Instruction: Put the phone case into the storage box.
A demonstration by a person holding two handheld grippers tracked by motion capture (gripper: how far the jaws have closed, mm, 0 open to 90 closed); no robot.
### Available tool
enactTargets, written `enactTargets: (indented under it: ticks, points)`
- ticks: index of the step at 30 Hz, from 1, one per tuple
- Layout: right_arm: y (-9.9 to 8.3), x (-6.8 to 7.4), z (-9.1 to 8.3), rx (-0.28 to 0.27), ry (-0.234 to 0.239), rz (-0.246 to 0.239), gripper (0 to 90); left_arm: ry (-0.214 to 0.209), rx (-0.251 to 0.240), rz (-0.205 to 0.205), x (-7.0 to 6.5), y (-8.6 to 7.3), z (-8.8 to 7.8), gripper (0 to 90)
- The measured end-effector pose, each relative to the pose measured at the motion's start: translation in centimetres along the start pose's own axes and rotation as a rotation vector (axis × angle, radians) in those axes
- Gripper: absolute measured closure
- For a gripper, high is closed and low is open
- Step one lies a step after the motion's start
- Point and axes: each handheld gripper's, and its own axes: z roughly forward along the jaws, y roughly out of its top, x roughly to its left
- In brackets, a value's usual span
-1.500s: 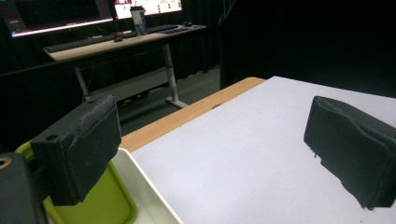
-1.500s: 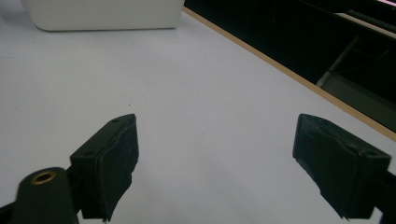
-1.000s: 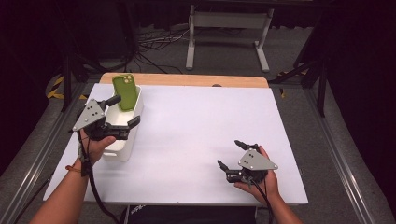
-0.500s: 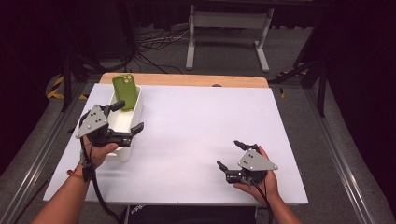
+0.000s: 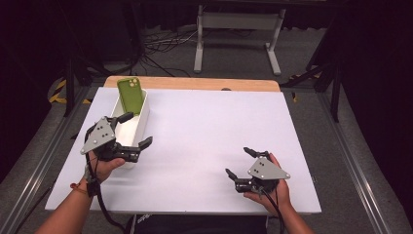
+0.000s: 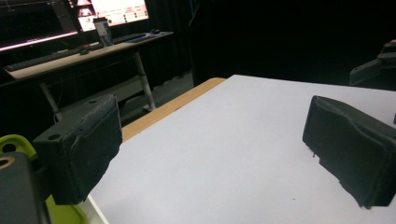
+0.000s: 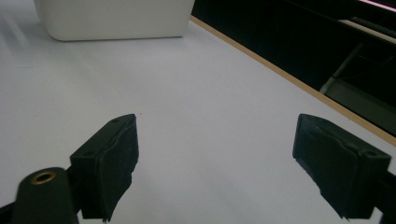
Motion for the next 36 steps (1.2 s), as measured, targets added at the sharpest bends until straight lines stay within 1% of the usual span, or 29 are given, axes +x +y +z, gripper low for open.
enactTargets:
  ticks: [1,2,6,7,8,12,14,15,18,21,24,28,31,32,33,34,36]
  points:
    - [0.0,0.0,0.0,0.0,0.0,0.0,15.5,-0.003,0.003,0.003,-0.1,-0.1,0.0,5.4]
    - [0.0,0.0,0.0,-0.001,0.001,0.0,15.5,-0.005,0.006,0.016,-0.4,-0.2,0.1,4.9]
    - [0.0,0.1,-0.1,-0.003,0.002,0.0,15.5,-0.013,0.024,0.028,-0.8,-0.5,0.2,4.6]
    - [0.1,0.1,-0.1,-0.002,0.001,0.0,15.5,-0.015,0.019,0.026,-1.0,-0.6,0.2,4.4]
    - [0.1,0.1,-0.2,-0.002,0.001,0.0,15.5,-0.017,0.029,0.033,-1.1,-0.7,0.3,4.4]
    - [0.1,0.2,-0.3,-0.005,-0.002,0.003,15.5,-0.025,0.034,0.032,-1.4,-1.1,0.3,4.4]
    - [0.1,0.3,-0.4,-0.006,0.0,0.001,15.5,-0.027,0.034,0.038,-1.7,-1.2,0.4,4.5]
    - [0.2,0.3,-0.5,-0.011,-0.002,0.001,15.5,-0.037,0.037,0.039,-1.8,-1.3,0.4,4.7]
    - [0.2,0.2,-0.5,-0.011,-0.002,0.005,15.5,-0.05,0.045,0.044,-2.2,-1.4,0.4,4.8]
    - [0.1,0.3,-0.5,-0.01,-0.005,0.004,15.5,-0.059,0.051,0.05,-2.6,-1.6,0.3,5.0]
    - [0.1,0.3,-0.5,-0.007,-0.004,0.004,15.5,-0.072,0.046,0.045,-2.9,-1.7,0.0,5.5]
    - [0.1,0.4,-0.5,-0.009,-0.004,0.004,15.4,-0.08,0.047,0.065,-3.4,-1.9,-0.4,5.6]
    - [0.1,0.4,-0.6,-0.01,-0.005,0.005,15.4,-0.089,0.057,0.061,-3.6,-2.1,-0.6,5.2]
    - [0.1,0.4,-0.6,-0.011,-0.007,0.008,15.4,-0.098,0.069,0.064,-3.6,-2.2,-0.6,5.1]
    - [0.1,0.4,-0.7,-0.011,-0.009,0.01,15.4,-0.098,0.073,0.06,-3.7,-2.4,-0.7,5.0]
    - [0.1,0.5,-0.7,-0.008,-0.01,0.01,15.4,-0.105,0.087,0.069,-3.8,-2.5,-0.7,4.8]
    - [0.1,0.6,-0.9,-0.007,-0.01,0.007,15.4,-0.105,0.09,0.067,-3.9,-2.8,-0.8,4.5]
